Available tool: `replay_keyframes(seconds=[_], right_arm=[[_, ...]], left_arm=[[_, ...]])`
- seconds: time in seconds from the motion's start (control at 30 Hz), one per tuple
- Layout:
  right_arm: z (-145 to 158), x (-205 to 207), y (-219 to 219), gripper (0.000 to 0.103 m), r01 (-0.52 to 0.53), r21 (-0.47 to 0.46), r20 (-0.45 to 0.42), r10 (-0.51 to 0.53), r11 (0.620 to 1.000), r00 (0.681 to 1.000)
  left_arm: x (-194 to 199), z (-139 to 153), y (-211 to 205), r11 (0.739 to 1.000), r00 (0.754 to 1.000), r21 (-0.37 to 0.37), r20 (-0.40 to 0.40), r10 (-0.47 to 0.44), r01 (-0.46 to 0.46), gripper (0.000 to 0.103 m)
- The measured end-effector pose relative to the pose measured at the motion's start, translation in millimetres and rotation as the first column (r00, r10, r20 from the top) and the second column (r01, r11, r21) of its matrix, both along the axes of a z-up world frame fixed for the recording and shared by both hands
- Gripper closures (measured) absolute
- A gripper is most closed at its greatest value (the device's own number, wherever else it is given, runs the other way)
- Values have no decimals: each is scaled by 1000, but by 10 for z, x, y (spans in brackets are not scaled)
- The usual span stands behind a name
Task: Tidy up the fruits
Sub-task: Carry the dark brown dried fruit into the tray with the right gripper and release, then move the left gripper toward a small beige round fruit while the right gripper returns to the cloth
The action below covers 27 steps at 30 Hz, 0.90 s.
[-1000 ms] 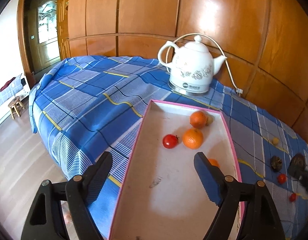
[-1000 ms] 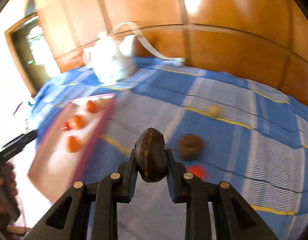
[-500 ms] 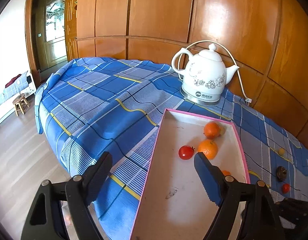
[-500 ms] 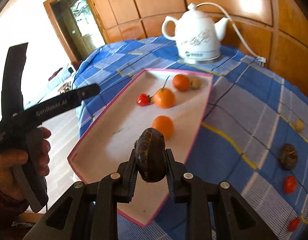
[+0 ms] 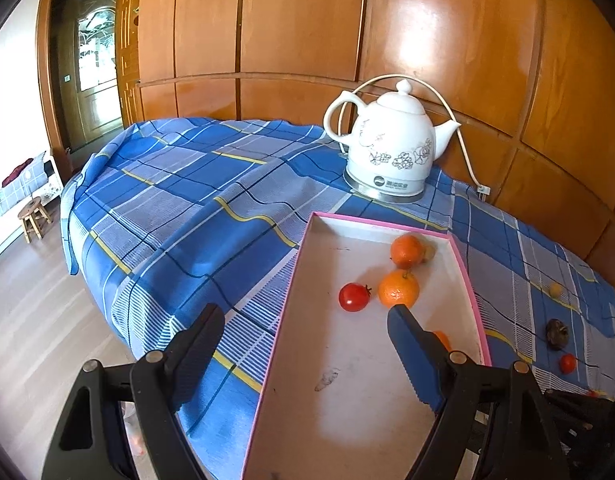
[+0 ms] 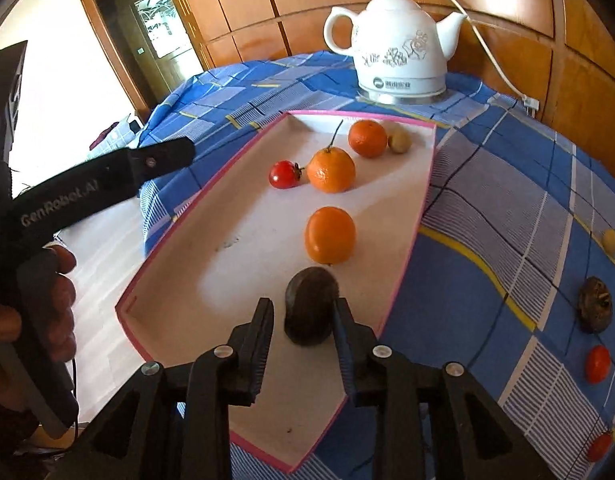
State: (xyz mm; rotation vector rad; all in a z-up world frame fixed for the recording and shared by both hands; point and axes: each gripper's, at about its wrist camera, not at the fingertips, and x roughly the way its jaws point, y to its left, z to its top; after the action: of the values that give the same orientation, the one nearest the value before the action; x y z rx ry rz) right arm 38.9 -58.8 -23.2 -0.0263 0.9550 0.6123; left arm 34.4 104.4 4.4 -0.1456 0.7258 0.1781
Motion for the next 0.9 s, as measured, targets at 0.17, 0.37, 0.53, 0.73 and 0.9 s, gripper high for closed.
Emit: replay_keyframes(seconds=[0.17,0.37,0.53,0.73,0.9], right_arm=[[67,-62,-43,73,17,33,11,-18,999,1000],[185,-146,-143,73,45,55,44,-47,998,998],[215,-170,-208,73,68,58,56,-71,996,996],[242,-191,-332,73,108,58,70,-112,992,991],[292,-186,-498,73,150,60,82,-154,987,985]], left_arm=[[-9,17,-45,1000,1000,2,5,-14,14,19],[-12,33,-80,1000,1000,7,9,-28,28,19],[-29,28,-112,999,999,9,8,-37,37,19],[-41,36,-169,998,998,15,12,-58,58,19],[-53,41,-225,997,997,23,16,-77,77,19]])
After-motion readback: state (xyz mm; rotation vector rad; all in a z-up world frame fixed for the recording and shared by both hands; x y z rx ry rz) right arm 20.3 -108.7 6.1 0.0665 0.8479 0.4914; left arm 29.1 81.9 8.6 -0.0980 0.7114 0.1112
